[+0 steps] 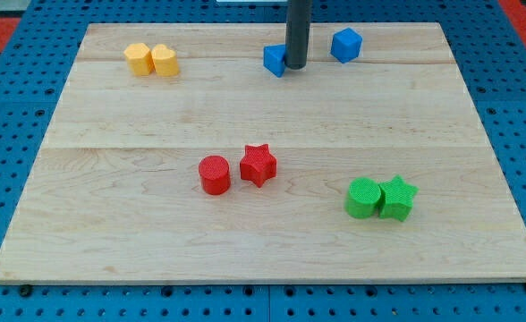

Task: Move the blue triangle to the left side of the blue cube

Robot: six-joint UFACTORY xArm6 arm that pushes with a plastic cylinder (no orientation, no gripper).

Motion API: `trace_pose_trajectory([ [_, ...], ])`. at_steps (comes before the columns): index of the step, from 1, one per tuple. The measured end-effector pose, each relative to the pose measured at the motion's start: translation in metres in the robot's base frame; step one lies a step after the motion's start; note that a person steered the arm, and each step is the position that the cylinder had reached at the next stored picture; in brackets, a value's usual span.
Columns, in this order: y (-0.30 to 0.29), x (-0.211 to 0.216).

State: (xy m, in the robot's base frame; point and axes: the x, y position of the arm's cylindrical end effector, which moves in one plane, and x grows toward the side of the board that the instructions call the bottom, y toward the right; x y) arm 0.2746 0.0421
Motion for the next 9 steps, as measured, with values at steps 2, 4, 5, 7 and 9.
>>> trace_pose_trajectory([
  [2, -0.002, 0.041],
  [4, -0.017, 0.031],
  [5, -0.032, 0.016],
  [7, -0.039, 0.004],
  [9, -0.039, -0.005],
])
